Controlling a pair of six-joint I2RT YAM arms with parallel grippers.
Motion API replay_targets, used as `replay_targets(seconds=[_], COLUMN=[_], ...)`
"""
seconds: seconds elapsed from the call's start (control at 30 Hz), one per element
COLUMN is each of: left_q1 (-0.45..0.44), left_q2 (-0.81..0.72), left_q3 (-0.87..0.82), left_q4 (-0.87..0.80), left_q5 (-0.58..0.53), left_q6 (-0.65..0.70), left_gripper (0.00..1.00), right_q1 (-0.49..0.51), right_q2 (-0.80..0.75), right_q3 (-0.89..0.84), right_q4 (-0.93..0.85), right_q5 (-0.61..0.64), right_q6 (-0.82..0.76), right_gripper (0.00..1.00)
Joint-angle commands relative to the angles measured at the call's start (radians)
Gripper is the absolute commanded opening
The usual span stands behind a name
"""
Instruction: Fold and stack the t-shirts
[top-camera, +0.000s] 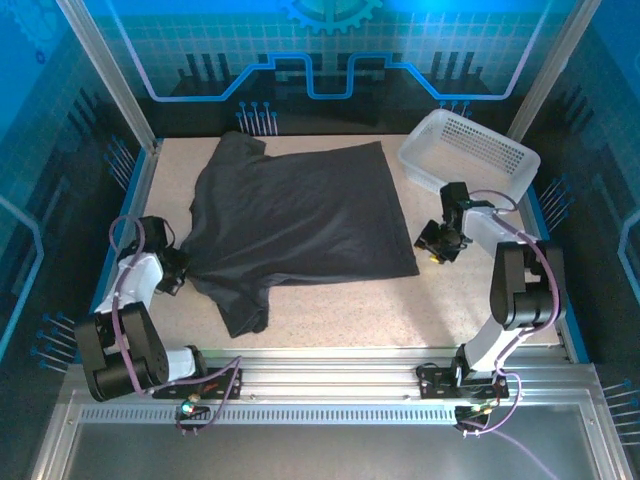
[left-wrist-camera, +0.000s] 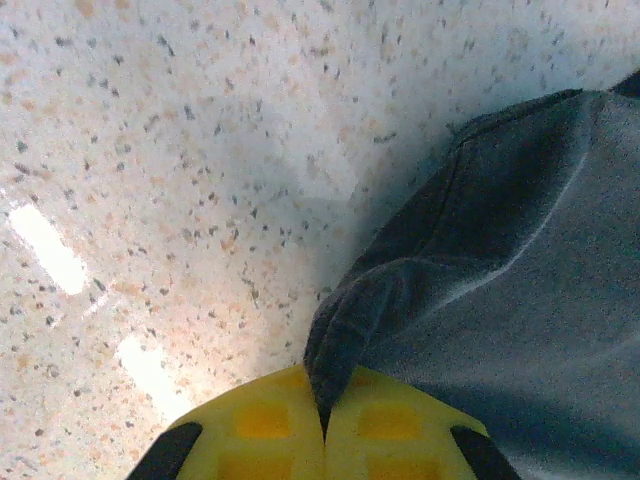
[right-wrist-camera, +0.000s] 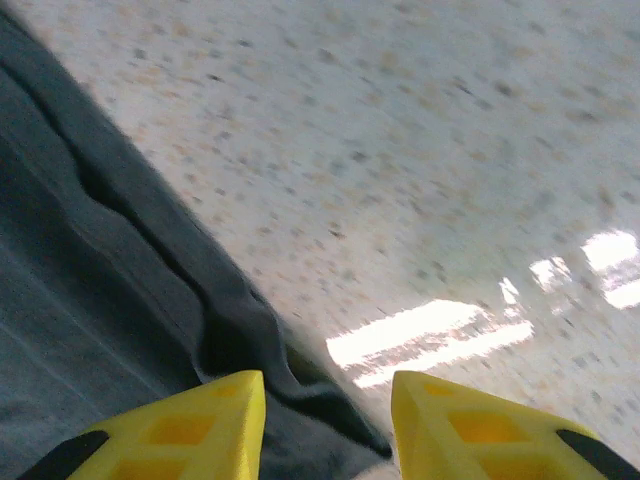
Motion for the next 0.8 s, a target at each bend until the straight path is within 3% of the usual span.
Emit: replay_targets(seconds=[0.0,0.27,0.77], left_q1=[0.009,0.01,0.008], left_q2=[0.029,0.004,0.014], left_q3=[0.024,-0.013,0.016], left_q4=[-0.023,-0.004,0.019], left_q5=[-0.012,0.032,0.075], left_q6=[0.0,-0.017,-0.059], left_gripper=[0.0,0.0,0.0], right_q1=[0.01,0.076,0.145], right_q2=[0.017,-0.161,0.063], right_q3=[0.007,-0.161,-0.053], right_q4=[-0.047,-0.029,-0.079], right_q5=[-0.043,-0.072,-0.047], right_q6=[-0.06,0.157,0.407], right_gripper=[0.4,0.46,0.44])
